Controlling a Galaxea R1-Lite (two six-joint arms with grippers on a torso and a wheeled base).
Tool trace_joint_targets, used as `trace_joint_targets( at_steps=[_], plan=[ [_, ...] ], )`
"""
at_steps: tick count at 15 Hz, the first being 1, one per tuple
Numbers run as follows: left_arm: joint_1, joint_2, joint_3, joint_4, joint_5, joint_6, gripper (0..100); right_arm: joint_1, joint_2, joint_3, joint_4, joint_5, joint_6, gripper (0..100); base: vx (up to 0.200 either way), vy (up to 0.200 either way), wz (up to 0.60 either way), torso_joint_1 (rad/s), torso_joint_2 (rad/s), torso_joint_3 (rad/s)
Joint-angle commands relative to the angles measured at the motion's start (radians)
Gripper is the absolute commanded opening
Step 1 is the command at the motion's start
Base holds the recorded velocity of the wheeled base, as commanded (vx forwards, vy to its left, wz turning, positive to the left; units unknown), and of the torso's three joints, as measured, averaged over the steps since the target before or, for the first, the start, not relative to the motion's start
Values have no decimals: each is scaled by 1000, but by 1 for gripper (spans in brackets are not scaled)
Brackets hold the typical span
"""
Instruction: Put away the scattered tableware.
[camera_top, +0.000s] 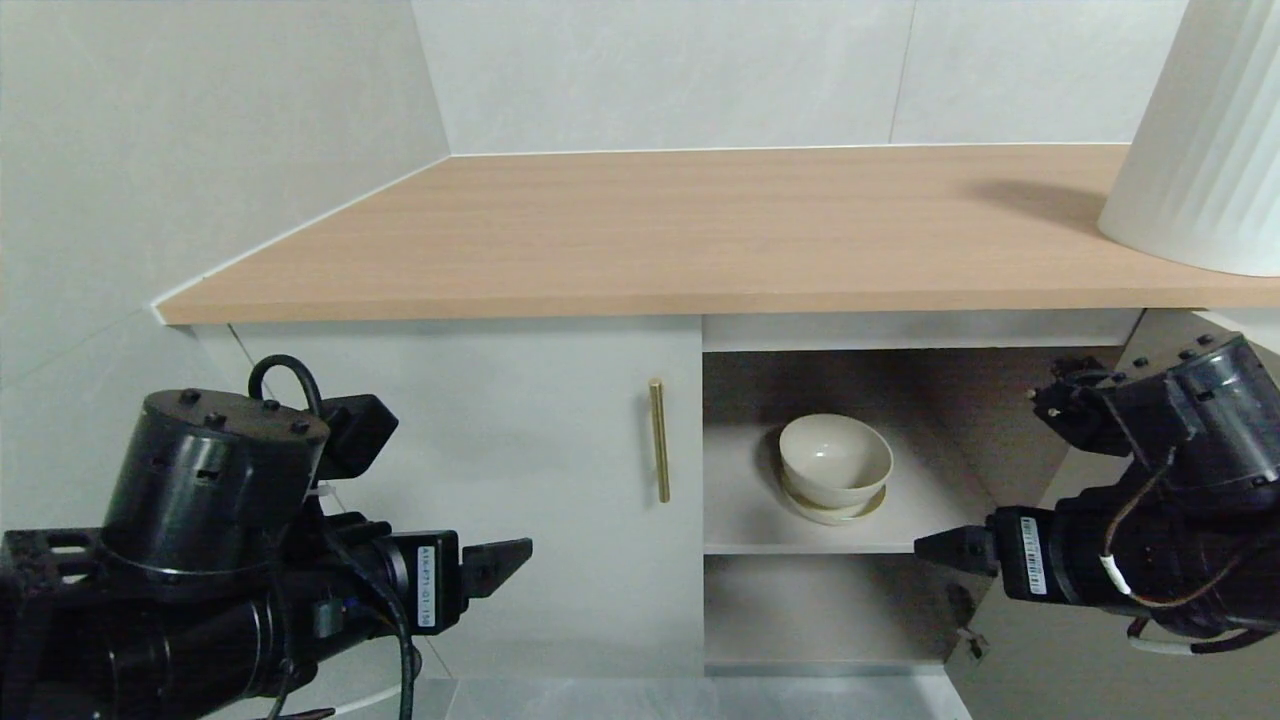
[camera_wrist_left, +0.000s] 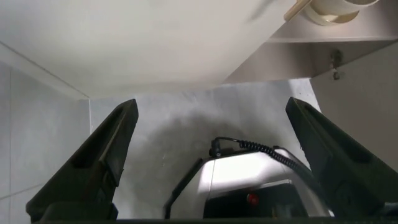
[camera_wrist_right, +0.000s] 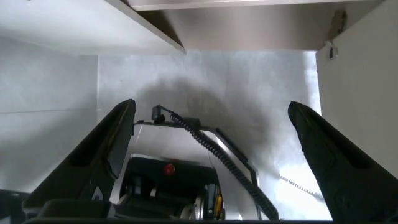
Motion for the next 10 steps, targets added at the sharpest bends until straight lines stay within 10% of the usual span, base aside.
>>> trace_joint_targets(
  at_steps=[1,10],
  plan=[
    [-7,29,-16,-2,2,0,100,13,-48,13,-1,-1,-1,100,-200,0,0,7,7,2],
    [-10,63,-16,-2,3,-2,100,14,-22,19,-1,-1,-2,100,-200,0,0,3,3,3]
  ],
)
